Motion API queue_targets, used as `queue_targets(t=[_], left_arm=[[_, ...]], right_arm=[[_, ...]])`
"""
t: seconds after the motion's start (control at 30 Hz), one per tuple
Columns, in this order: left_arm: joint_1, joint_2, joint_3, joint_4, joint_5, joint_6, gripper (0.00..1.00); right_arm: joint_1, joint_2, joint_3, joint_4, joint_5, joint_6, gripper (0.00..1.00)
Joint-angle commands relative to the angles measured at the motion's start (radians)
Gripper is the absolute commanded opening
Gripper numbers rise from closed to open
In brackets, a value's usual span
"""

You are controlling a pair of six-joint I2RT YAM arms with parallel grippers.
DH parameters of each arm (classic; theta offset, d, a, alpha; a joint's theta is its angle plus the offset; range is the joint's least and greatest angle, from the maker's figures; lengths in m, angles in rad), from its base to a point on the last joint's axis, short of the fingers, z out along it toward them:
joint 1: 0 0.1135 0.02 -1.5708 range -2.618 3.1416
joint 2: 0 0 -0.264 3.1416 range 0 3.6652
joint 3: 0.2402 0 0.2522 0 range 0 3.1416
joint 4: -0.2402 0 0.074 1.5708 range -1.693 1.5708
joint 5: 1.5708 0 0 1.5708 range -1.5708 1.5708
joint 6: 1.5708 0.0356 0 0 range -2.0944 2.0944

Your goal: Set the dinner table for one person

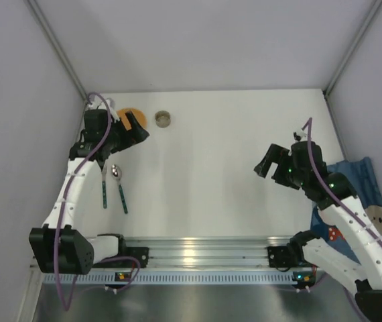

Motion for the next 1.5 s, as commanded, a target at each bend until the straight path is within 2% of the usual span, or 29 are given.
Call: queue_targets(t=[0.0, 0.07, 0.1, 0.17, 0.23, 0.3, 0.37, 0.4, 0.43, 0.47, 0.53, 0.63, 0.87, 1.03, 1.1, 1.23, 1.27, 1.33, 1.37, 1.47], left_arm=[[-0.006, -0.107, 0.026, -0.137, 0.025, -0.080, 0.99], [-0.006, -0.125, -0.064, -0.105, 0.162, -0.147, 0.99], [-0.006, -0.132, -0.104, -0.058, 0.208, -0.178, 0.99], [-0.012, -0.113, -0.161, -0.074, 0.265, -0.217, 0.99], [-0.028, -0.119, -0.164, -0.141, 0.218, -0.195, 0.99], [-0.081, -0.155, -0.118, -0.187, 0.100, -0.166, 0.99], [-0.162, -0.197, -0.066, -0.243, -0.047, -0.152, 0.99], [-0.179, -0.208, -0.061, -0.253, -0.201, -0.149, 0.99], [-0.187, -0.216, -0.074, -0.257, -0.269, -0.155, 0.99], [-0.178, -0.219, -0.131, -0.226, -0.317, -0.163, 0.98], [-0.137, -0.190, -0.173, -0.198, -0.261, -0.171, 0.99], [-0.129, -0.149, -0.212, -0.139, -0.144, -0.180, 0.98], [-0.129, -0.031, -0.124, -0.137, -0.126, -0.106, 0.98], [-0.129, -0.001, -0.092, -0.148, -0.110, -0.095, 0.97], [-0.129, -0.004, -0.092, -0.143, -0.113, -0.092, 0.97], [-0.129, -0.001, -0.095, -0.138, -0.124, -0.083, 0.97], [-0.129, 0.003, -0.094, -0.138, -0.127, -0.082, 0.97], [-0.129, 0.019, -0.087, -0.142, -0.132, -0.083, 0.97], [-0.129, 0.022, -0.086, -0.143, -0.132, -0.083, 0.96], [-0.129, 0.026, -0.080, -0.142, -0.130, -0.086, 0.97]], right_arm=[[-0.036, 0.162, 0.155, 0.038, 0.084, -0.082, 1.00], [-0.069, 0.256, 0.238, 0.030, 0.039, -0.102, 1.00], [-0.104, 0.350, 0.260, 0.025, 0.016, -0.110, 1.00], [-0.132, 0.443, 0.316, 0.024, -0.018, -0.133, 1.00], [-0.180, 0.552, 0.352, 0.018, -0.010, -0.148, 1.00], [-0.271, 0.641, 0.367, 0.004, -0.005, -0.173, 1.00], [-0.354, 0.696, 0.384, -0.017, -0.008, -0.191, 1.00], [-0.450, 0.747, 0.401, -0.043, -0.013, -0.200, 1.00], [-0.489, 0.771, 0.413, -0.056, 0.002, -0.214, 1.00], [-0.526, 0.793, 0.425, -0.070, 0.024, -0.230, 1.00], [-0.612, 0.851, 0.459, -0.088, 0.038, -0.248, 1.00], [-0.657, 0.942, 0.517, -0.131, 0.096, -0.248, 1.00], [-0.668, 1.132, 0.551, -0.128, 0.150, -0.210, 0.98], [-0.662, 1.190, 0.493, -0.097, 0.183, -0.182, 0.95], [-0.657, 1.206, 0.467, -0.074, 0.182, -0.182, 0.89], [-0.637, 1.232, 0.449, -0.051, 0.165, -0.191, 0.66], [-0.620, 1.239, 0.447, -0.045, 0.157, -0.194, 0.41], [-0.599, 1.246, 0.447, -0.042, 0.147, -0.196, 0.18], [-0.571, 1.250, 0.447, -0.041, 0.142, -0.196, 0.02], [-0.507, 1.244, 0.436, -0.019, 0.087, -0.193, 0.00]])
